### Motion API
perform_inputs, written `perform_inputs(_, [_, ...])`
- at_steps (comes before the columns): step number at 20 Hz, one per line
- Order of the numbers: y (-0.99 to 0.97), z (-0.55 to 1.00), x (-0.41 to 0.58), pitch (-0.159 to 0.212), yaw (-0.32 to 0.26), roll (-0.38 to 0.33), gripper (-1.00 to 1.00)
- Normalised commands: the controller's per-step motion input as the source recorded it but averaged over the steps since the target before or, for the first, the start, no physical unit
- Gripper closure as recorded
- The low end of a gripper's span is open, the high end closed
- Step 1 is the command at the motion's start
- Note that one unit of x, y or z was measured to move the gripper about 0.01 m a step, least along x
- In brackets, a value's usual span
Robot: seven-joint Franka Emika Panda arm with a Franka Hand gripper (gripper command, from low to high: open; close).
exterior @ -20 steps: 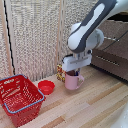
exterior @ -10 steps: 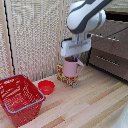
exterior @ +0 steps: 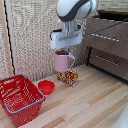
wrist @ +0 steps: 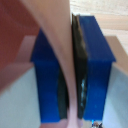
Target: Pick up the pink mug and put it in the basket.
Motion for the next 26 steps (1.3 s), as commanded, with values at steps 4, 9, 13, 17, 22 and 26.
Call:
perform_inputs(4, [0.84, 0.47, 0.352, 0.062, 0.024, 0.008, 1.00])
perform_inputs(9, [0.81, 0.30, 0.433, 0.030, 0.034, 0.000, 1.00])
perform_inputs(13, [0.84, 0.19, 0.459, 0.019, 0.024, -0.001, 1.00])
perform_inputs(17, [0.86, 0.11, 0.437, 0.029, 0.030, -0.009, 1.00])
perform_inputs(22, [0.86, 0.03, 0.400, 0.039, 0.032, -0.027, 1.00])
perform_inputs(26, [0.81, -0.07, 0.333, 0.037, 0.039, -0.067, 1.00])
